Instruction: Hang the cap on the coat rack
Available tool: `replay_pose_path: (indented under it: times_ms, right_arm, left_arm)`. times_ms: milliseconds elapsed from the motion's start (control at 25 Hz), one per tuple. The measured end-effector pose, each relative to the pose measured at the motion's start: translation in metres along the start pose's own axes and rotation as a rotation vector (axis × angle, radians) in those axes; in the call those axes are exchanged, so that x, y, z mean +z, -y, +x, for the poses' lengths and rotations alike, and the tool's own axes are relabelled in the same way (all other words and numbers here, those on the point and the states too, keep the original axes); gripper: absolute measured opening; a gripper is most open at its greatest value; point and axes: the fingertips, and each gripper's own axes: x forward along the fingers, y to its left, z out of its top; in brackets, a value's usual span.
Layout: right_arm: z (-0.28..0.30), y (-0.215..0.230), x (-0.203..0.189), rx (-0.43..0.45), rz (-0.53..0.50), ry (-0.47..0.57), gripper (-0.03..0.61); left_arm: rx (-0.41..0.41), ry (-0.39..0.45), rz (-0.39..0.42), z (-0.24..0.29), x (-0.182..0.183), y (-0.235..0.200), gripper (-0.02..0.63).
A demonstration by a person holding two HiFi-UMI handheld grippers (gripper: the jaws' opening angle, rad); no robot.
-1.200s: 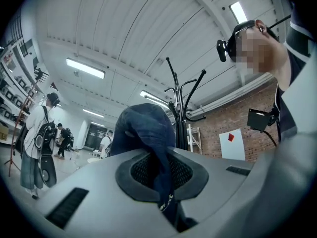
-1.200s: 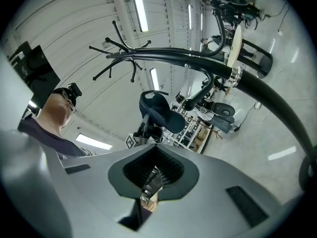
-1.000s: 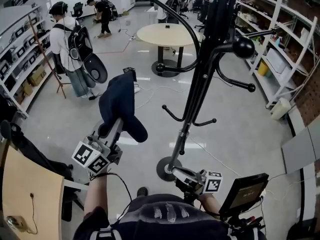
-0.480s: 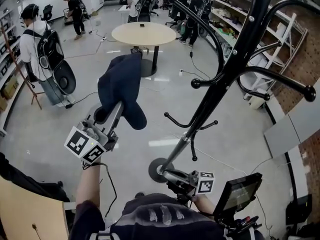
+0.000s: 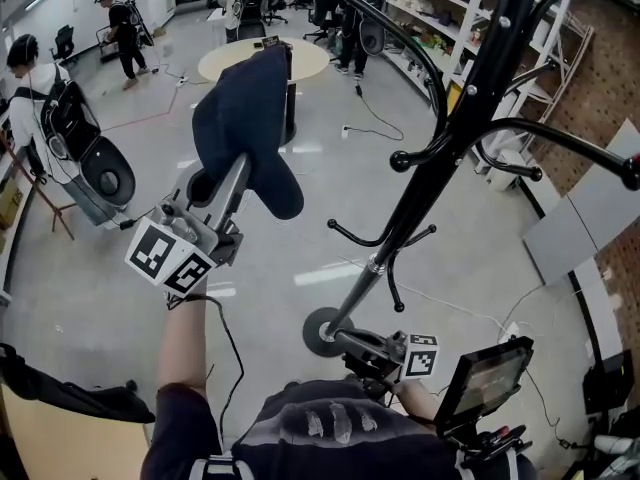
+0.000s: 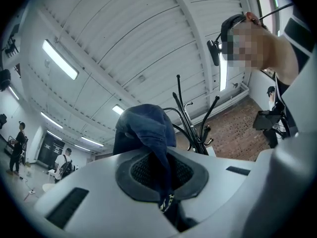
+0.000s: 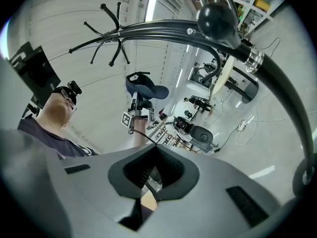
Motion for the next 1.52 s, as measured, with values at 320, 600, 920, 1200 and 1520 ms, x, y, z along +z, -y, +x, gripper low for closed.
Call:
replay_pose_path:
  times_ms: [320, 600, 920, 1200, 1520]
  right_arm:
    - [-0.007, 0.004, 0.003, 0.03, -0.061, -0.024, 0.005]
    - [-0.011, -0.004, 0.003, 0.073, -0.112, -0.107, 0.005]
    - [-0.001, -0.018, 0.018, 0.08, -0.107, -0.135, 0.005]
    - [-0.001, -0.021, 0.018, 0.074, -0.107, -0.12, 0.005]
    - [-0.006, -0.017, 0.02, 0.059, -0.107, -0.109, 0.005]
  left_arm:
    - [0.003, 0.053, 0.045, 0.025, 0.016, -0.008, 0.02]
    - [-0.001, 0.064, 0.11, 0.055, 0.029, -0.003, 0.02]
    - [-0.022, 0.053, 0.17, 0.085, 0.056, -0.011, 0.02]
    - [-0.053, 0.037, 0.222, 0.091, 0.058, -0.002, 0.02]
    - [-0.092, 0.002, 0.273, 0.102, 0.044, 0.009, 0.02]
